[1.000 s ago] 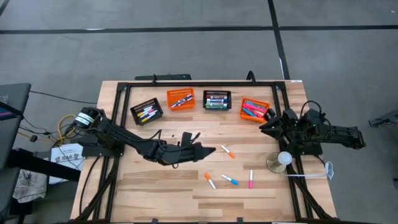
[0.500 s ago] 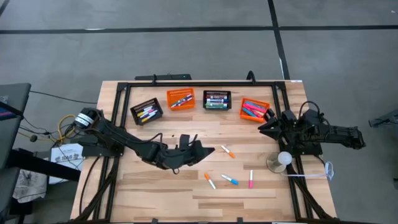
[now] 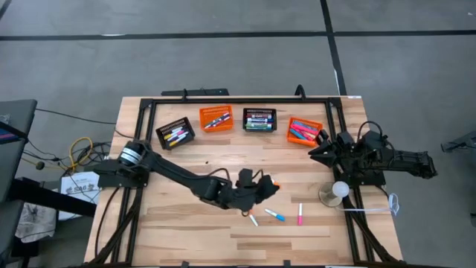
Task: Pick & Place Markers
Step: Put the bottom white orange marker into the left black bin
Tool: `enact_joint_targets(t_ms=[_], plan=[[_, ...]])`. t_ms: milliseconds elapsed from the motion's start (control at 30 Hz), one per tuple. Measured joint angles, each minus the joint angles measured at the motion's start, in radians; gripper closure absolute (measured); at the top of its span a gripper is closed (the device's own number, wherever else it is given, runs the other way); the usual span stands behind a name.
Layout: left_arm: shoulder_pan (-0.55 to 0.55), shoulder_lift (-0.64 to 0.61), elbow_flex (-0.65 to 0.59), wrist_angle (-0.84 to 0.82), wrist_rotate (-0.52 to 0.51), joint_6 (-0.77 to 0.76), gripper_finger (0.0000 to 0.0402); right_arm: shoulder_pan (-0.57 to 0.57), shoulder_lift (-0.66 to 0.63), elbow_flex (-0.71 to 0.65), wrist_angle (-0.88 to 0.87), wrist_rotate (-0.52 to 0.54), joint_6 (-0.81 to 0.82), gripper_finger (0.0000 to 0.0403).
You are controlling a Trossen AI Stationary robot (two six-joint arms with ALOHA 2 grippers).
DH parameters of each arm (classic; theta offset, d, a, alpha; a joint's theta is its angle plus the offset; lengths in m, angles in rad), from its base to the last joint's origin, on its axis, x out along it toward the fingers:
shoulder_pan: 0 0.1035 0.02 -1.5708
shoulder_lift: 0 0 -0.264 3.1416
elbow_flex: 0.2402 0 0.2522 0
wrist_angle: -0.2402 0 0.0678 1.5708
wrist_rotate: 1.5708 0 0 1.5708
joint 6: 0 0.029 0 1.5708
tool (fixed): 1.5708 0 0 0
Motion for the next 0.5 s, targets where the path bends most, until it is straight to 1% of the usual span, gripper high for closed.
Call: enact_joint_targets(t_ms=[67, 133, 233, 300, 433, 500], plan=[[-0.004, 0.030, 0.034, -0.047, 0.013, -0.041, 0.0304, 0.000, 0.000, 0.000, -0.004, 0.000, 0.000, 0.0340], [-0.012, 0.055, 0.061, -0.128, 0.030, -0.090, 0.0304, 0.000, 0.000, 0.000, -0.005, 0.000, 0.000, 0.0340], [-0.023, 0.091, 0.085, -0.267, 0.091, -0.200, 0.0304, 0.000, 0.000, 0.000, -0.009, 0.000, 0.000, 0.0340], [-0.032, 0.116, 0.096, -0.314, 0.139, -0.280, 0.0304, 0.000, 0.000, 0.000, -0.025, 0.000, 0.002, 0.0340], [-0.061, 0.149, 0.138, -0.384, 0.222, -0.363, 0.0304, 0.000, 0.000, 0.000, -0.045, 0.000, 0.003, 0.0340], [-0.076, 0.157, 0.165, -0.483, 0.258, -0.416, 0.0304, 0.000, 0.000, 0.000, -0.048, 0.000, 0.003, 0.0340]])
